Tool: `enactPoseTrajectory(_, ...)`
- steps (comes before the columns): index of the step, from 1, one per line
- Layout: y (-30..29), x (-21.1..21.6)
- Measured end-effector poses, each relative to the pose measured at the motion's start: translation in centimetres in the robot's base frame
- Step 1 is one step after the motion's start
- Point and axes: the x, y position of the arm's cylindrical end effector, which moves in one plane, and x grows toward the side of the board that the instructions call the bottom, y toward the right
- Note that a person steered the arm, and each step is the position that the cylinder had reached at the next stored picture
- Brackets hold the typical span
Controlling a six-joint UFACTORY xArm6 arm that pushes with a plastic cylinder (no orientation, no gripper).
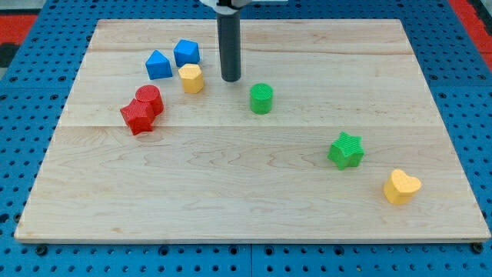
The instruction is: Move your arm to the right of the yellow heart
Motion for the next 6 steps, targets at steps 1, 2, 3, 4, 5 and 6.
enactPoseTrajectory(1, 4.0, 0.0)
enactPoseTrajectory(2, 17.2, 3.2)
enactPoseTrajectory(3, 29.2, 9.6)
enactPoseTrajectory(4, 32.2, 18.3)
enactPoseTrajectory(5, 29.5, 25.8)
enactPoseTrajectory(6, 22.8, 24.6)
